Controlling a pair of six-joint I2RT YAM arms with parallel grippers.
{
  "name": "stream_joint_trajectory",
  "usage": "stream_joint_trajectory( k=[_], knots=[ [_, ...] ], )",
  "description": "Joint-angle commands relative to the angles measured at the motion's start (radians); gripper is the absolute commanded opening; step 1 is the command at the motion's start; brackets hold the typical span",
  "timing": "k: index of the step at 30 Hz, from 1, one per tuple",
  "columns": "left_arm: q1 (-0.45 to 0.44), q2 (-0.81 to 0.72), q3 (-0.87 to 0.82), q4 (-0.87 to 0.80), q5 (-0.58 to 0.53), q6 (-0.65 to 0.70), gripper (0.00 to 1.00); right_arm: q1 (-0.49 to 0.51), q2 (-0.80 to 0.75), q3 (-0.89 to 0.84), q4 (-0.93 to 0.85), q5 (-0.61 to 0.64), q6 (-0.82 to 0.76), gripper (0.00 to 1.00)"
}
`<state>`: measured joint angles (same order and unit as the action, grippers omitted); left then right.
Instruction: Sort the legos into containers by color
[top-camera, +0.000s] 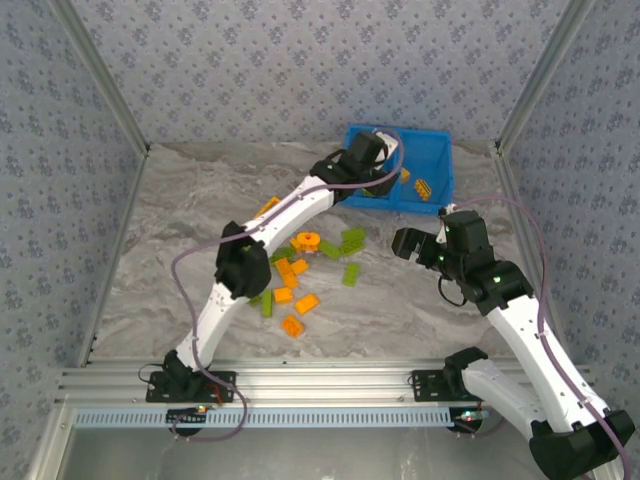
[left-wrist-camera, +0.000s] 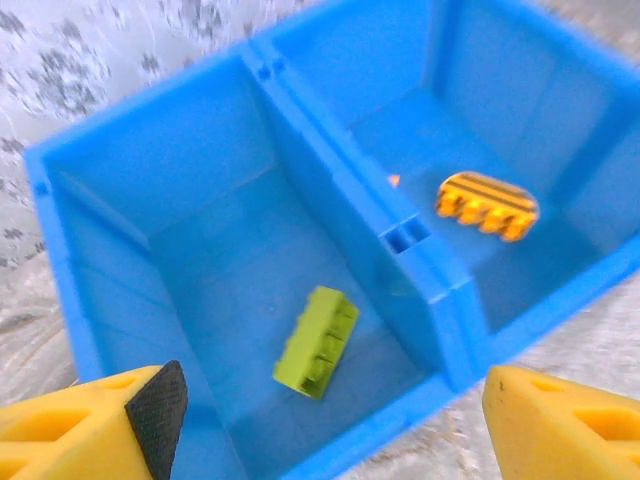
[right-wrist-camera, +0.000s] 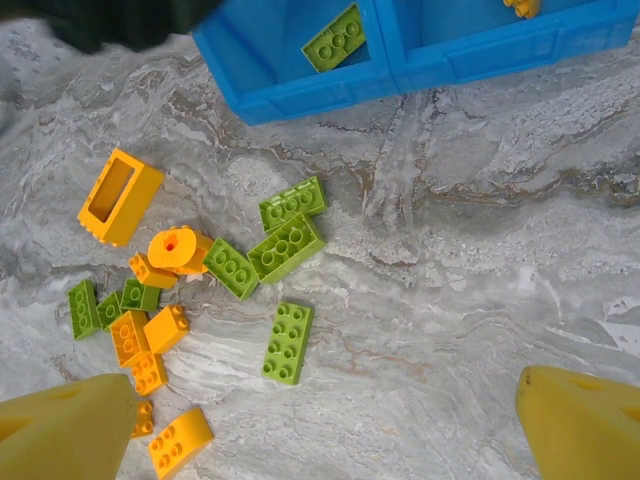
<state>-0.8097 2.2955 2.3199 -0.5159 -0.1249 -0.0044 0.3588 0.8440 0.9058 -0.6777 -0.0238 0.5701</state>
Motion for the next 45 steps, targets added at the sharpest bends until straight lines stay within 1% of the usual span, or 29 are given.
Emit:
stream_joint_trajectory(
  k=[1,4,5,6,8,11,15,19,25,31,33,37,39,42,45],
  knots=[
    [-0.013,-0.168,-0.128,-0.001,0.129,-0.026,0.78,0.002,-0.011,0.008,-0.006,-0.013,0.018,1.0],
    [-0.009,-0.246,-0.271,-0.051,0.277,0.003,0.77,0.004,-0.012,0.008,0.0,-0.021,0.018,1.0],
    [-0.011,-0.264,-0.325,-0.06,0.294,0.008,0.77,0.005,-0.012,0.007,0.001,-0.022,0.017,1.0],
    [-0.011,-0.279,-0.362,-0.058,0.295,0.008,0.76,0.003,-0.012,0.007,0.003,-0.024,0.017,1.0],
    [-0.01,-0.303,-0.493,-0.035,0.287,0.008,0.76,0.005,-0.012,0.005,0.003,-0.025,0.015,1.0],
    [-0.01,-0.297,-0.58,-0.015,0.295,0.009,0.75,0.005,-0.011,-0.002,0.002,-0.027,0.014,1.0],
    [-0.011,-0.234,-0.59,-0.051,0.264,0.006,0.75,0.005,-0.01,-0.004,-0.006,-0.031,0.014,1.0],
    [-0.011,-0.18,-0.602,-0.042,0.221,0.011,0.76,0.006,-0.013,-0.005,-0.016,-0.028,0.017,1.0],
    [-0.011,-0.108,-0.575,-0.05,0.194,0.022,0.76,0.006,-0.014,-0.012,-0.01,-0.034,0.026,1.0],
    [-0.023,-0.076,-0.565,-0.071,0.197,0.041,0.72,0.007,-0.007,-0.008,-0.001,-0.034,0.028,1.0],
    [-0.028,-0.071,-0.567,-0.076,0.189,0.042,0.68,0.005,-0.001,-0.006,0.006,-0.039,0.03,1.0],
    [-0.039,-0.073,-0.573,-0.072,0.191,0.038,0.54,0.006,0.011,-0.008,0.012,-0.044,0.033,1.0],
    [-0.044,-0.068,-0.571,-0.072,0.185,0.038,0.5,0.005,0.015,-0.01,0.012,-0.044,0.035,1.0],
    [-0.048,-0.058,-0.57,-0.066,0.179,0.031,0.46,0.005,0.014,-0.011,0.011,-0.045,0.037,1.0],
    [-0.051,-0.067,-0.581,-0.045,0.181,0.018,0.36,0.005,0.012,-0.012,0.007,-0.044,0.037,1.0]
  ],
)
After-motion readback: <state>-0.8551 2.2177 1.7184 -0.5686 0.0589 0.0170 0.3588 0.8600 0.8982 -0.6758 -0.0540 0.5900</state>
